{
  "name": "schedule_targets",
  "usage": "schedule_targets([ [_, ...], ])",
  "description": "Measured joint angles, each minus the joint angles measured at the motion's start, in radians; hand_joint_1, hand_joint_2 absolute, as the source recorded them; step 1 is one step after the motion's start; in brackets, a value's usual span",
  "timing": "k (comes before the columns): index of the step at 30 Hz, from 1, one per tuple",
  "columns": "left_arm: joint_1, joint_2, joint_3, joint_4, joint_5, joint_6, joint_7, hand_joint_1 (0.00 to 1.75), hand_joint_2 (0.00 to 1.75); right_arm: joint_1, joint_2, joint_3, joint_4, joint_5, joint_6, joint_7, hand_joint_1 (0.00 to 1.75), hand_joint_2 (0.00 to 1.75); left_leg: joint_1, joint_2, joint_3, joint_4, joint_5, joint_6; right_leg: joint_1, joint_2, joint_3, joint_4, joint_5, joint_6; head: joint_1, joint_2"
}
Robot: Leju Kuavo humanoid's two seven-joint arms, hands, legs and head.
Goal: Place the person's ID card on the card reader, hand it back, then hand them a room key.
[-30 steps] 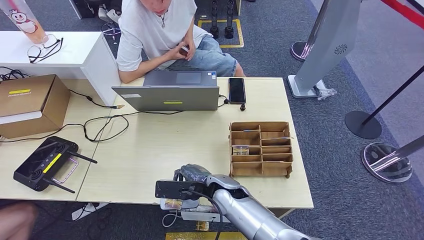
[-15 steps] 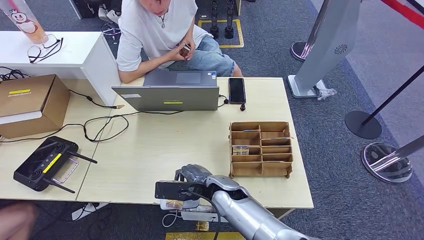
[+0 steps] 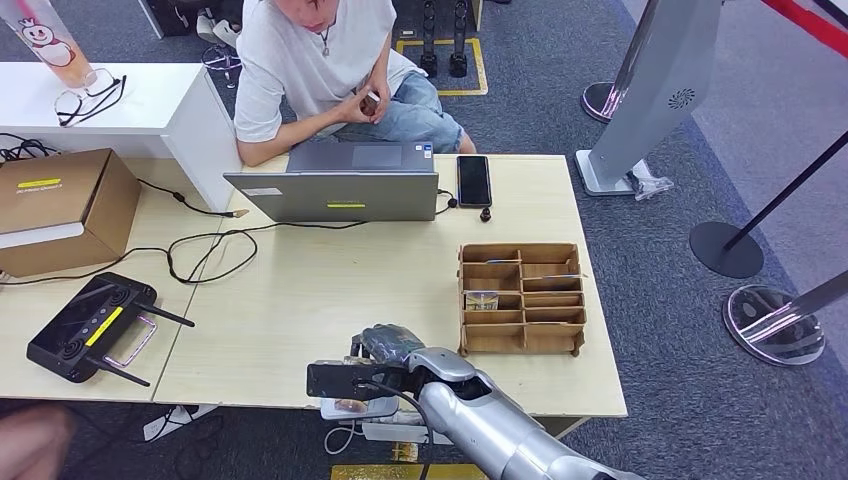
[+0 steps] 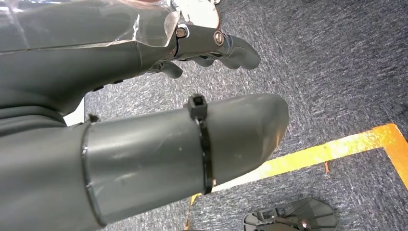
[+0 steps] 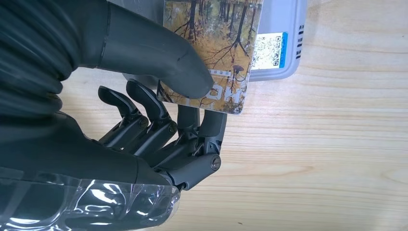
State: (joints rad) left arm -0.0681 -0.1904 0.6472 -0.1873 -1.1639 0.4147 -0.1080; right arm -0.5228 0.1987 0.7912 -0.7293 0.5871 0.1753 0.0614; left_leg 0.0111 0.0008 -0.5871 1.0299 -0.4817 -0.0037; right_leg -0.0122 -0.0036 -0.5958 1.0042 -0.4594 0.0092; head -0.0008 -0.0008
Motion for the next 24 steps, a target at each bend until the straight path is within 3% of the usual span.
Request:
schedule_targets([
  [24, 0.002, 0.001, 0.0, 0.0, -0.003, -0.011, 0.003, 0.0, 0.0, -0.008, 0.008, 0.0, 0.01, 0.002, 0.0, 0.0, 1.75, 1.75, 0.0, 0.0, 0.0, 0.0, 0.0, 0.0, 0.0, 0.0, 0.0, 0.0, 0.0, 0.0, 0.0, 0.0],
])
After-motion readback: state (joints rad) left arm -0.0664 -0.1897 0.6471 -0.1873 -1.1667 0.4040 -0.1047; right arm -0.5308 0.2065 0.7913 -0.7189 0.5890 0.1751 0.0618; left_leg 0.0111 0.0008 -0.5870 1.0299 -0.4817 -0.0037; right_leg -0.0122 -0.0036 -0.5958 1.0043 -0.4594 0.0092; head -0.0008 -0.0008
